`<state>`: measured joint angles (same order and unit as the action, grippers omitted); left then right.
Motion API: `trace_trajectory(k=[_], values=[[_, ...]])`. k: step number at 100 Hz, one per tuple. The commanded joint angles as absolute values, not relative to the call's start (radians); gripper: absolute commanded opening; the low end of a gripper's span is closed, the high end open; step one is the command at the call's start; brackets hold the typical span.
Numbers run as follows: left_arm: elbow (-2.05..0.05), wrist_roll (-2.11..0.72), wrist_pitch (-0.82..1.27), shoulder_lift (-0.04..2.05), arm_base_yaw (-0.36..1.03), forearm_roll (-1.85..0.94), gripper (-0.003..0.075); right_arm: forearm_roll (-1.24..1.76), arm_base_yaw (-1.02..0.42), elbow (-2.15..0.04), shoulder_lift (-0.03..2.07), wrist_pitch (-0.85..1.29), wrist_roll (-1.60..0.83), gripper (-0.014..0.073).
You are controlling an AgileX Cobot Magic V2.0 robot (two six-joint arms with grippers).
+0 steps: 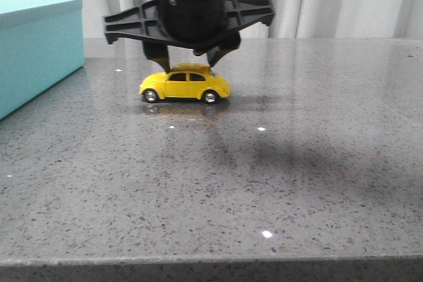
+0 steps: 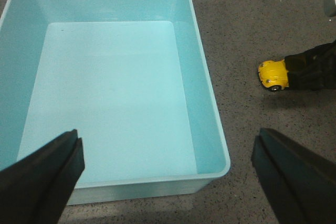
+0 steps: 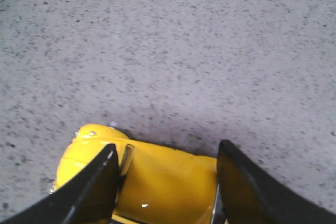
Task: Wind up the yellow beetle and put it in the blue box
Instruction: 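Press the beetle down with the right gripper and drag it away from the box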
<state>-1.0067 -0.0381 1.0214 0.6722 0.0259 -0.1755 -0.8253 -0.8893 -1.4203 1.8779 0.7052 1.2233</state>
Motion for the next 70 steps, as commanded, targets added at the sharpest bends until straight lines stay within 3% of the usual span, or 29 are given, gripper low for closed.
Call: trace_trajectory(k=[1,70], values=[[-1.038,-0.037,0.958,0.678,0.031,-0.188,0.0628,-0.815,-0.858,-1.366,1.834,0.761,1.2,0.0419],[-1.038,-0.037,0.958,0.678,0.031,-0.188,0.0627,-0.877,-0.696,-1.046,1.605,0.705,1.2,0.0419]])
